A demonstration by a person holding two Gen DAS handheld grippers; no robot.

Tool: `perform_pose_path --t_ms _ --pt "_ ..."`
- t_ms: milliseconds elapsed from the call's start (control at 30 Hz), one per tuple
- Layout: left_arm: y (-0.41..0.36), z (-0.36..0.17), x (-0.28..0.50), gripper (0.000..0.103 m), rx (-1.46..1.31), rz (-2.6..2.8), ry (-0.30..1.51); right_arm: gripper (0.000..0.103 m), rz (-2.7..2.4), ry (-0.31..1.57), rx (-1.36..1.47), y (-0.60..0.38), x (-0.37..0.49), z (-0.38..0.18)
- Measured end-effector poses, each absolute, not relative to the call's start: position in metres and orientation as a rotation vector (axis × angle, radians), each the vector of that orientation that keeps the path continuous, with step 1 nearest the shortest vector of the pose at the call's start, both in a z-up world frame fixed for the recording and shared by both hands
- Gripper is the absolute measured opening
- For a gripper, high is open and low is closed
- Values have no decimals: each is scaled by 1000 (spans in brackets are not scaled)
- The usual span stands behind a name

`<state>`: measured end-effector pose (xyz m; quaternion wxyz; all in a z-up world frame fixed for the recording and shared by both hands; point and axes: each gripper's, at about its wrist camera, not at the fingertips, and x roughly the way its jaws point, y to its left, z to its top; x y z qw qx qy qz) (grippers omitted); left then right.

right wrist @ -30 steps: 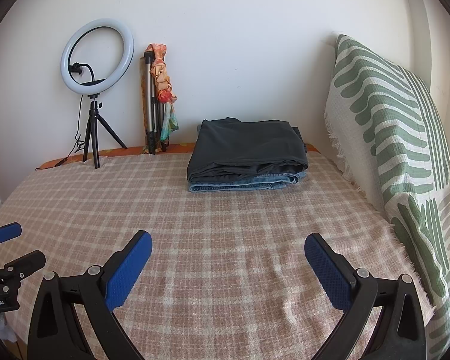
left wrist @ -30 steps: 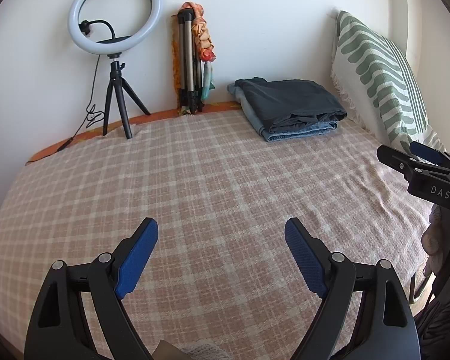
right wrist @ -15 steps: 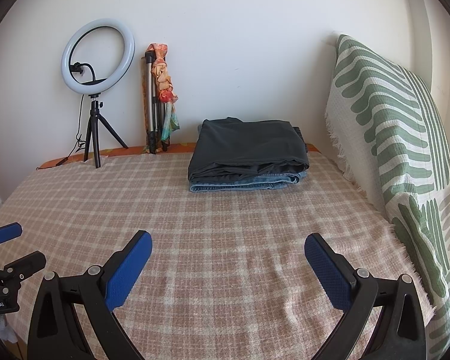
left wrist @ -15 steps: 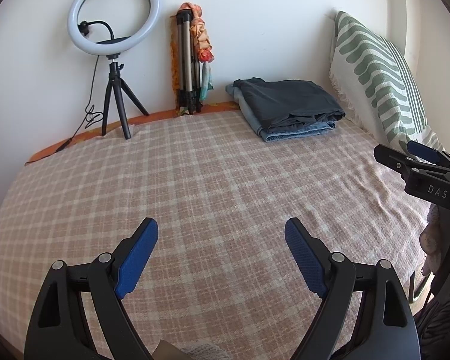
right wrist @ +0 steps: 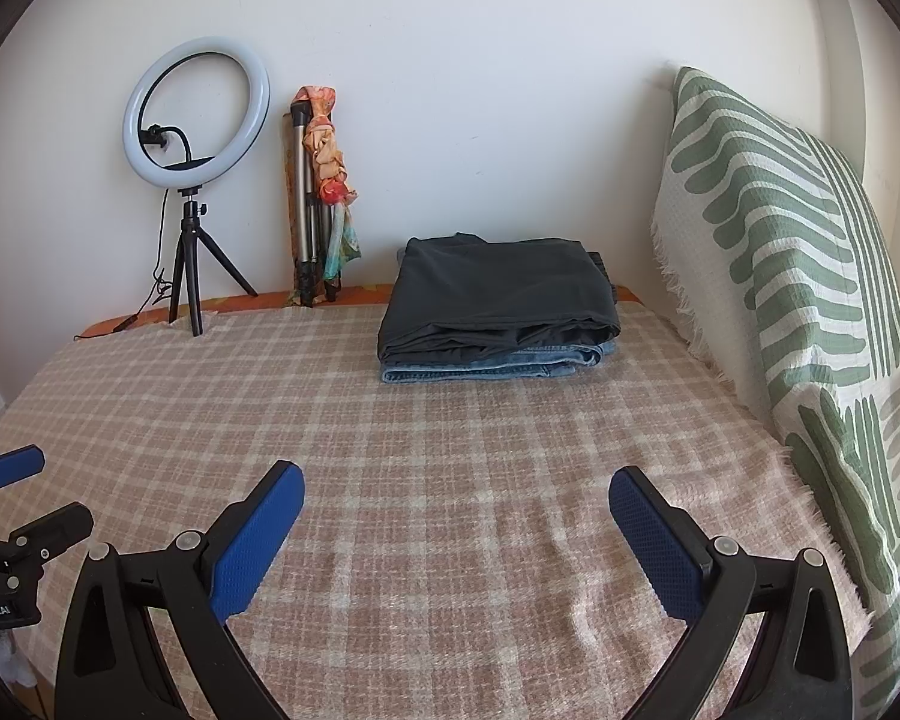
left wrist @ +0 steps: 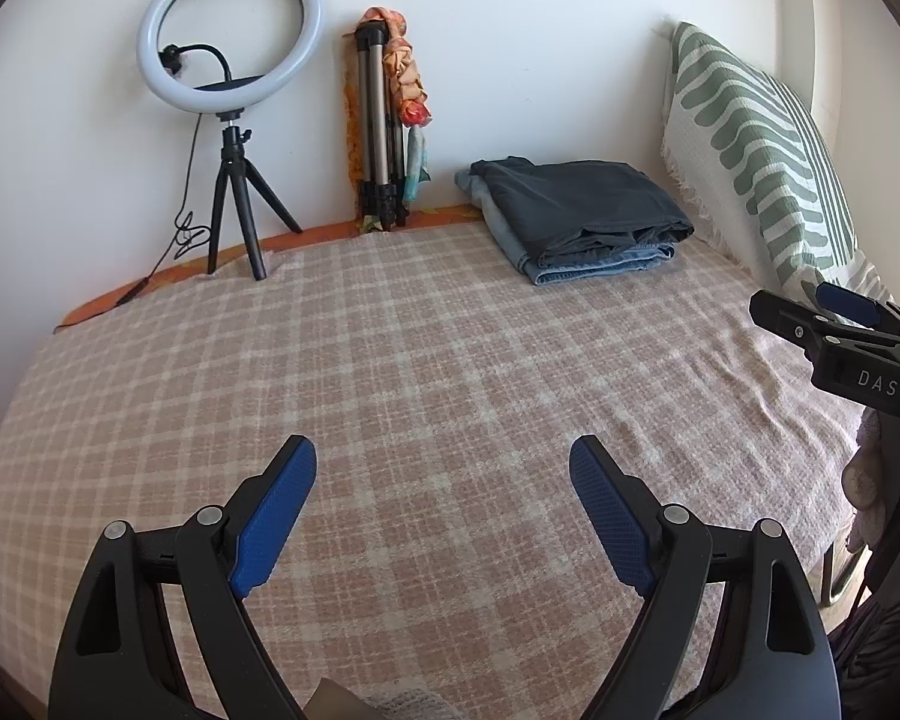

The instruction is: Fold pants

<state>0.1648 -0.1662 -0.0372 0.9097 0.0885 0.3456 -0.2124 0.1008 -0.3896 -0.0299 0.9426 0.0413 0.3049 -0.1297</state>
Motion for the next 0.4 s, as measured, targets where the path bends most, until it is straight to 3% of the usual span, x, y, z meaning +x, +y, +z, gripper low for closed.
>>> perform_pose_path --t_ms 400 --pt "-162 -32 159 89 189 -438 645 103 -253 630 87 -389 103 -32"
